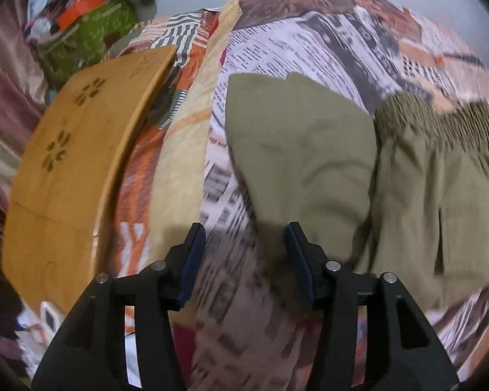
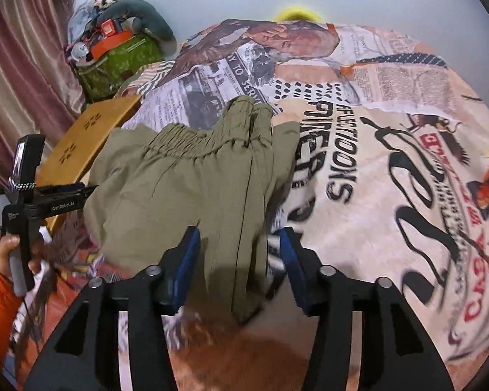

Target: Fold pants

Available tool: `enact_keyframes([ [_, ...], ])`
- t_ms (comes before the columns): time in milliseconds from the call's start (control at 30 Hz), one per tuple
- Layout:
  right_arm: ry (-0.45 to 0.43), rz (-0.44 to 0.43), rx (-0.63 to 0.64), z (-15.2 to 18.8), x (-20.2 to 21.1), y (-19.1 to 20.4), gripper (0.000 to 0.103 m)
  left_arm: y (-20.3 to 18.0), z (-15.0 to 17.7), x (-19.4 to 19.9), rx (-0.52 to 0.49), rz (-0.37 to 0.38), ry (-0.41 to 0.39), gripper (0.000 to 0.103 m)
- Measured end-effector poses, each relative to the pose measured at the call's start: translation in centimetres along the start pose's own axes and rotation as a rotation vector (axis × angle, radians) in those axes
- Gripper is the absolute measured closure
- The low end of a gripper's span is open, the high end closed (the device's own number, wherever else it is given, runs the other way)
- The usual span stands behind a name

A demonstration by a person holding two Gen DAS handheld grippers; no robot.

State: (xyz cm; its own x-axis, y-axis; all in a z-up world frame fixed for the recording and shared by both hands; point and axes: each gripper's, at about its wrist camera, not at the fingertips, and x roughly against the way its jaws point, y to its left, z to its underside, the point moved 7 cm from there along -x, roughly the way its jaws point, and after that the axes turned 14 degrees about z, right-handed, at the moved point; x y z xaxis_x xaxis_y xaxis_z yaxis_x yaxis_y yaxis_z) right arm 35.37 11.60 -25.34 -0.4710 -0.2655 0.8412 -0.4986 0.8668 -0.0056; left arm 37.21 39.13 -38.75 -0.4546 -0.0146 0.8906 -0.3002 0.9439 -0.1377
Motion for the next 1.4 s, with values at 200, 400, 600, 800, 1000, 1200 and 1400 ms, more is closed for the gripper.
enact_keyframes([
  [200, -0.059, -0.012, -0.031, -0.2, 4.9, -0.2, 0.055, -1.6, 1.3, 5.2, -0.059, -0.009, -0.024, 0.051],
  [400, -0.208, -0.017, -0.019, -1.2, 12.5, 0.5, 0.054, -4.7, 1.5, 14.6, -0.083, 0.049, -0.156, 0.051],
  [600, -0.414, -0.061, -0.025, -1.2, 22.4, 1.0, 0.049, -8.8, 3.5, 25.5, -0.132, 0.131, -0.333, 0.047],
  [800, -0.594, -0.074, -0.018, 0.0, 31.0, 2.3, 0.049, -12.2, 6.5, 35.3, -0.164, 0.193, -0.517, 0.047],
  [1000, -0.719, -0.061, -0.005, 2.2, 36.6, 3.9, 0.049, -15.6, 10.4, 43.2, -0.223, 0.218, -0.672, 0.046],
  [1200, -0.783, -0.064, -0.013, 4.4, 39.3, 5.3, 0.049, -17.8, 14.4, 48.0, -0.264, 0.249, -0.787, 0.041],
  [1400, -0.805, -0.036, -0.033, 5.7, 40.2, 6.0, 0.049, -18.5, 17.2, 50.5, -0.270, 0.214, -0.871, 0.025],
])
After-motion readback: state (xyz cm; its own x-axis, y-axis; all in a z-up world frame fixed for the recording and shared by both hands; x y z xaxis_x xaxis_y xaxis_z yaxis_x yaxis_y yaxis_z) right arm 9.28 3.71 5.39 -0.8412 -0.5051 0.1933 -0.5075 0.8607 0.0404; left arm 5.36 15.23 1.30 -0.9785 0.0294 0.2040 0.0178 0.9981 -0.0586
